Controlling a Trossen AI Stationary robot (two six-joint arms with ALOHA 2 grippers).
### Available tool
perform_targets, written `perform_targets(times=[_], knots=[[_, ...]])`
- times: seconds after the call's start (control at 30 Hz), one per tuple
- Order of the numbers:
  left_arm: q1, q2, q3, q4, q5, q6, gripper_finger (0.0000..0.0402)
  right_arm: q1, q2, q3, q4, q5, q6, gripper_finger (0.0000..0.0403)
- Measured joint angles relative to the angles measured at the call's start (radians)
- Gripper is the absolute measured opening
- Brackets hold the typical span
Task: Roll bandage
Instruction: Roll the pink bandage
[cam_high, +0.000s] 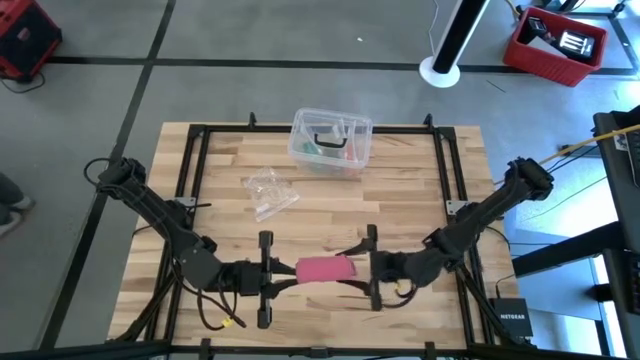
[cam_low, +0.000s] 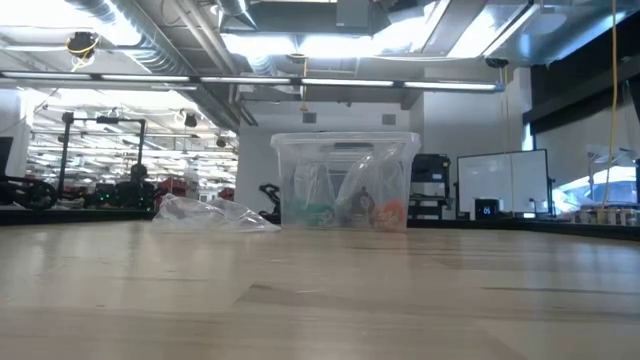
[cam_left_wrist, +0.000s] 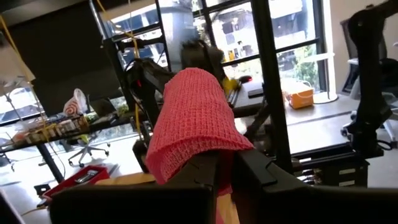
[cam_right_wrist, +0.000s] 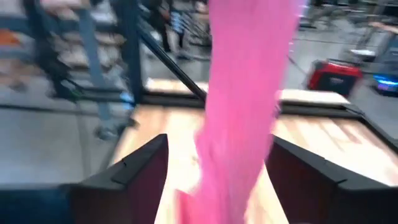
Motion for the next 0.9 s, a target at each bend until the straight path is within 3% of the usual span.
perform_targets(times=[0.2, 0.37, 0.5, 0.67, 0.9], knots=[[0.000, 0.000, 0.000, 0.002, 0.029, -0.014, 0.0017, -0.001, 0.068, -0.059, 0.132, 0.043, -0.096, 0.0252], [0.000, 0.000, 0.000, 0.002, 0.029, -0.007, 0.0017, 0.003, 0.093, -0.080, 0.229, -0.002, -0.190, 0.0224], [0.000, 0.000, 0.000, 0.003, 0.029, 0.000, 0.0017, 0.013, 0.091, -0.079, 0.270, 0.012, -0.243, 0.0162], [-0.003, 0.000, 0.000, 0.052, 0.029, 0.019, 0.0017, 0.012, 0.092, -0.080, 0.200, -0.005, -0.245, 0.0027], [0.004, 0.000, 0.000, 0.076, -0.021, 0.144, 0.0017, 0.077, 0.092, -0.079, 0.237, 0.008, -0.252, 0.0007]])
